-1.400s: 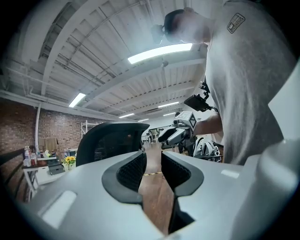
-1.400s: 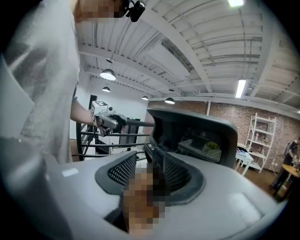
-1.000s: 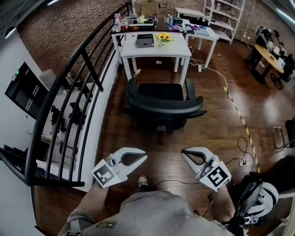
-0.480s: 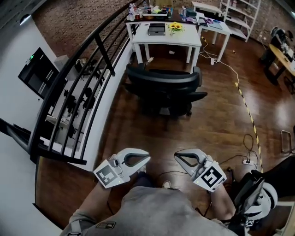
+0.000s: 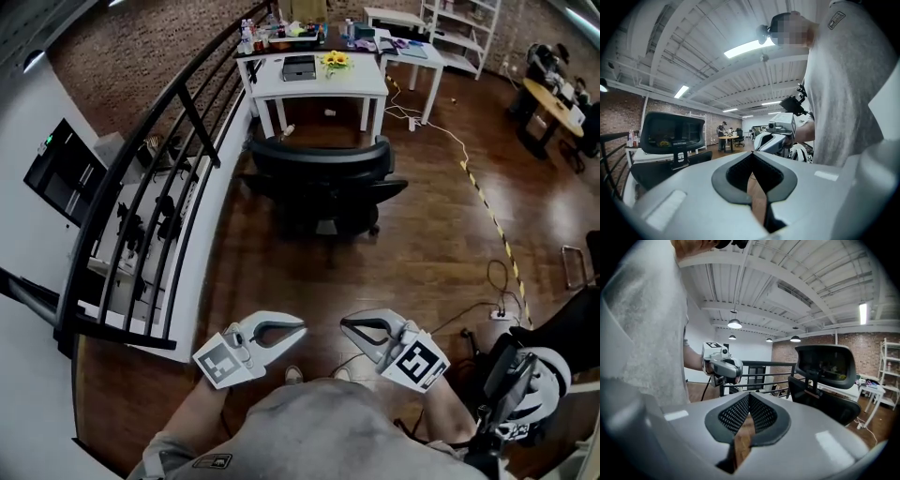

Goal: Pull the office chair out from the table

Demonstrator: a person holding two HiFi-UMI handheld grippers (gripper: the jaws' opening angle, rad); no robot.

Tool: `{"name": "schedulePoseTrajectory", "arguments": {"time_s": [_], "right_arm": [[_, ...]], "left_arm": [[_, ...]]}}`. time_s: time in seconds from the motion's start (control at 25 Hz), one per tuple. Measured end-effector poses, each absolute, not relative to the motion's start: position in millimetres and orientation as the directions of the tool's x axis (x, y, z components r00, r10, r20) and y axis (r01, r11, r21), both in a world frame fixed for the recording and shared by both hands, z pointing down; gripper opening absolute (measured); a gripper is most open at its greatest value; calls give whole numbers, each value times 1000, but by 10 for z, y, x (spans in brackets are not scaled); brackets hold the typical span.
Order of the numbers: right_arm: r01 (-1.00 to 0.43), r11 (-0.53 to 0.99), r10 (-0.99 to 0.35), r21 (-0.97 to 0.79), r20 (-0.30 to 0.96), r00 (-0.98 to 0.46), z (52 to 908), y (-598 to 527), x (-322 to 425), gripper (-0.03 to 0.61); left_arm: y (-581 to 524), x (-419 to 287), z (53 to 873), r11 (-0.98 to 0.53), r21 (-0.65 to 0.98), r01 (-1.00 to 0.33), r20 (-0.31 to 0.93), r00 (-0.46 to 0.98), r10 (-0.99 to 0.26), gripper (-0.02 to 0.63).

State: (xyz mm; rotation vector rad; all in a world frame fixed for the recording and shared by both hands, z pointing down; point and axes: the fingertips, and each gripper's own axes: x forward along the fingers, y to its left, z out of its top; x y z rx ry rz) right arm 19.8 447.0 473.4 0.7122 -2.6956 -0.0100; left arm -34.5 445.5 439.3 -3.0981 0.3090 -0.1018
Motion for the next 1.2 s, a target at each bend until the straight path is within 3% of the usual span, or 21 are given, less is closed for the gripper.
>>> {"name": "schedulePoseTrajectory", "arguments": {"time_s": [1.2], "right_arm": [[-502, 851, -521, 154, 365, -772, 4687, 4468, -167, 5]], "left_arm": [[4437, -679, 4454, -990, -65, -124, 72, 989, -129, 0]]}}
